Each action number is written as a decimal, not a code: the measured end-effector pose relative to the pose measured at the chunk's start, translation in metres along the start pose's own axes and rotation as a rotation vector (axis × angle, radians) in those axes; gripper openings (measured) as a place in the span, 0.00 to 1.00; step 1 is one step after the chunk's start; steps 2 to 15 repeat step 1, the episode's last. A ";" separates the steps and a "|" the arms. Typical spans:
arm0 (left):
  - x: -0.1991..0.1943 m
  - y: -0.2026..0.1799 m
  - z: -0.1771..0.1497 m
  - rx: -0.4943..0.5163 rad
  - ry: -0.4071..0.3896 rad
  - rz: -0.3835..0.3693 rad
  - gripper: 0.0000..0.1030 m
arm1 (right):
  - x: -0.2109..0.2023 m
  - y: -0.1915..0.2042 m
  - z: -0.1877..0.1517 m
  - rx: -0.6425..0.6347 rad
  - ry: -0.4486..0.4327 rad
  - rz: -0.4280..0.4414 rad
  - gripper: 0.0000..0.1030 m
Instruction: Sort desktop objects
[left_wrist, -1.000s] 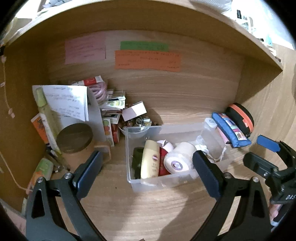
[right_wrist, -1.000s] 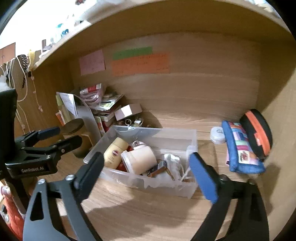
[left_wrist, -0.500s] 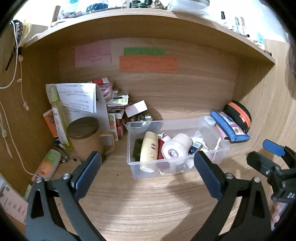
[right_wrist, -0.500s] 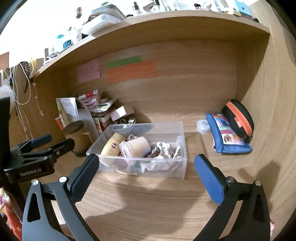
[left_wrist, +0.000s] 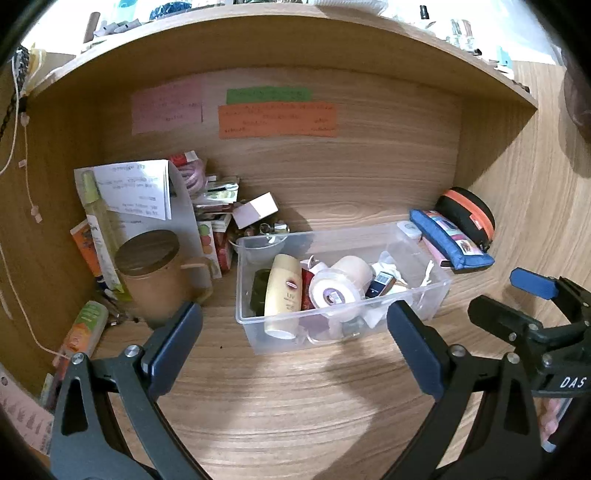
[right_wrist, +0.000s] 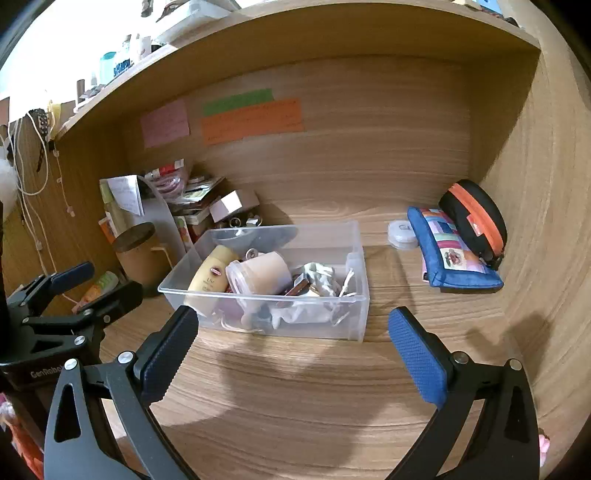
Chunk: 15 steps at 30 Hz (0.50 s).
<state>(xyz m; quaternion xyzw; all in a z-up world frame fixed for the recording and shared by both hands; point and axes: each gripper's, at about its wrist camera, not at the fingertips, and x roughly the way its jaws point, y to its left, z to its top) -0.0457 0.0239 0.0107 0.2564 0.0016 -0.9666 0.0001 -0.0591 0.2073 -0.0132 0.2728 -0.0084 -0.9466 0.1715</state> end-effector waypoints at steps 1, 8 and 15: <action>0.001 0.000 0.001 0.000 0.004 -0.001 0.98 | 0.001 0.000 0.000 -0.002 0.001 0.000 1.00; 0.001 0.000 0.001 0.000 0.004 -0.001 0.98 | 0.001 0.000 0.000 -0.002 0.001 0.000 1.00; 0.001 0.000 0.001 0.000 0.004 -0.001 0.98 | 0.001 0.000 0.000 -0.002 0.001 0.000 1.00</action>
